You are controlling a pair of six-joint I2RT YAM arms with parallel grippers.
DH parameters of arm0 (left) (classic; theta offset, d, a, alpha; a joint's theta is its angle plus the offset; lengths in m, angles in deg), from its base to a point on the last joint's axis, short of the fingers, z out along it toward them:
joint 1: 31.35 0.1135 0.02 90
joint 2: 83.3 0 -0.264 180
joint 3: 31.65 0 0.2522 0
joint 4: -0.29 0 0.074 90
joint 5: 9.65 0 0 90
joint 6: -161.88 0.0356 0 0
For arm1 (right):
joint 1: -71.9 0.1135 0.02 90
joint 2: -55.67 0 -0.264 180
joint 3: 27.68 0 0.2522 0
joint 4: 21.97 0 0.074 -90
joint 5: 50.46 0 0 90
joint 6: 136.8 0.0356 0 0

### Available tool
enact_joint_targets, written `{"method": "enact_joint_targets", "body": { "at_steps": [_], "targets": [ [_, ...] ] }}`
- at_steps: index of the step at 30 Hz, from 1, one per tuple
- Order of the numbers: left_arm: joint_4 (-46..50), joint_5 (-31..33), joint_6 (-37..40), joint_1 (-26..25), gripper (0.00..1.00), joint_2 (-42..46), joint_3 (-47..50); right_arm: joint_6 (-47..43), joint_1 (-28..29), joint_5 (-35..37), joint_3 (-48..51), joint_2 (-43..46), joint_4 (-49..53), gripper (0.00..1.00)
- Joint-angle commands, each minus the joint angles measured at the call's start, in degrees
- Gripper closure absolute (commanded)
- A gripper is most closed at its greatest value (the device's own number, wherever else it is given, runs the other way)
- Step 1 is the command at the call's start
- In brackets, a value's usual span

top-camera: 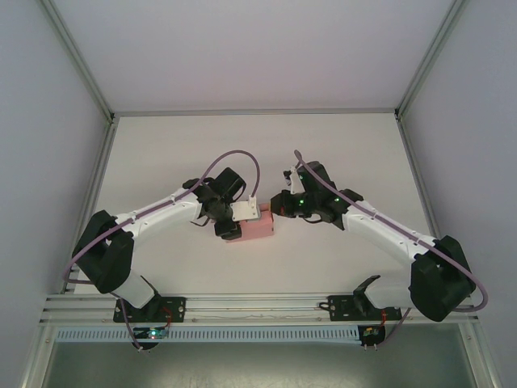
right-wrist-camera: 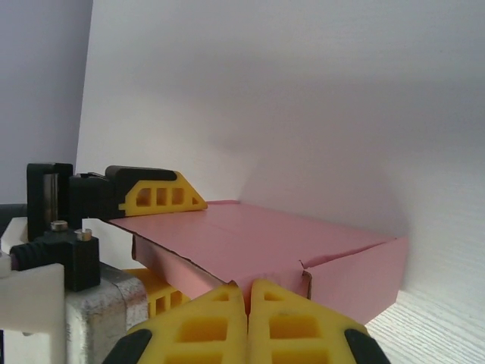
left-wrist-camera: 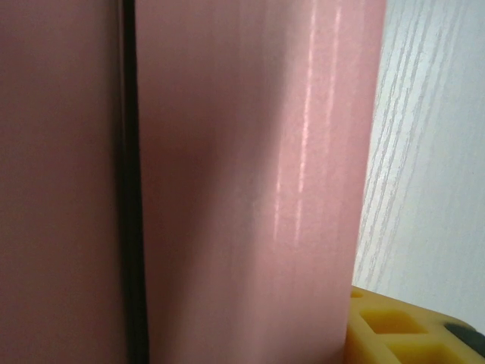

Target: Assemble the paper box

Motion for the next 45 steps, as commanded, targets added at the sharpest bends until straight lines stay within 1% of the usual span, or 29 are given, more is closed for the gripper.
{"method": "enact_joint_targets", "body": {
  "at_steps": [1,7,12,18,26,27,28,30,31,32,35,38,40,45],
  "targets": [
    [-2.17,-2.0,-0.15,-0.11,0.49,-2.79,0.21,-0.09,1.97,-7.74,-2.6,-0.92,-1.61,1.0],
    [-2.17,-1.75,-0.22,-0.16,0.49,-2.82,0.19,-12.05,2.12,-0.73,1.47,0.13,-1.98,1.0],
    [-2.09,-1.81,-0.43,-0.14,0.49,-2.84,0.01,-19.79,2.63,4.09,5.18,0.67,-3.45,1.0],
    [-2.65,-1.56,-0.77,-0.1,0.48,-3.05,0.04,-23.64,3.78,10.74,8.06,2.41,-4.27,1.0],
    [-3.65,-1.75,-1.4,-0.12,0.45,-2.28,0.08,-25.6,5.63,15.54,10.39,4.81,-5.04,1.0],
    [-3.75,-1.9,-1.53,-0.1,0.43,-2.09,-0.03,-25.3,5.8,15.6,10.31,4.6,-4.99,1.0],
    [-3.84,-2.17,-1.86,-0.1,0.39,-1.88,-0.13,-24.73,6.14,15.99,10.19,4.37,-4.9,1.0],
    [-3.84,-2.81,-2.19,-0.18,0.28,-1.3,-0.61,-23.38,6.89,17.27,9.55,3.97,-4.36,1.0],
    [-3.74,-3.26,-2.24,-0.29,0.18,-0.85,-0.73,-22.69,7.57,18.68,9.08,3.89,-3.96,1.0],
    [-3.75,-3.51,-2.07,-0.43,0.01,-0.24,-0.59,-21.69,8.22,20.6,8.79,3.88,-3.53,1.0],
    [-4.88,-3.07,-3.12,-0.89,0.0,2.08,-0.08,-19.04,9.64,25.18,7.9,4.14,-1.63,1.0],
    [-6.24,-2.86,-4.74,-1.07,0.0,4.96,0.63,-17.32,10.38,26.55,7.77,4.59,-1.19,1.0],
    [-7.67,-1.23,-6.82,-1.36,0.0,6.65,1.0,-16.38,10.8,27.71,7.75,4.86,-0.71,1.0],
    [-7.38,1.67,-12.68,-2.31,0.0,9.72,0.65,-15.14,11.56,30.35,6.9,4.58,0.65,1.0]
  ]
}}
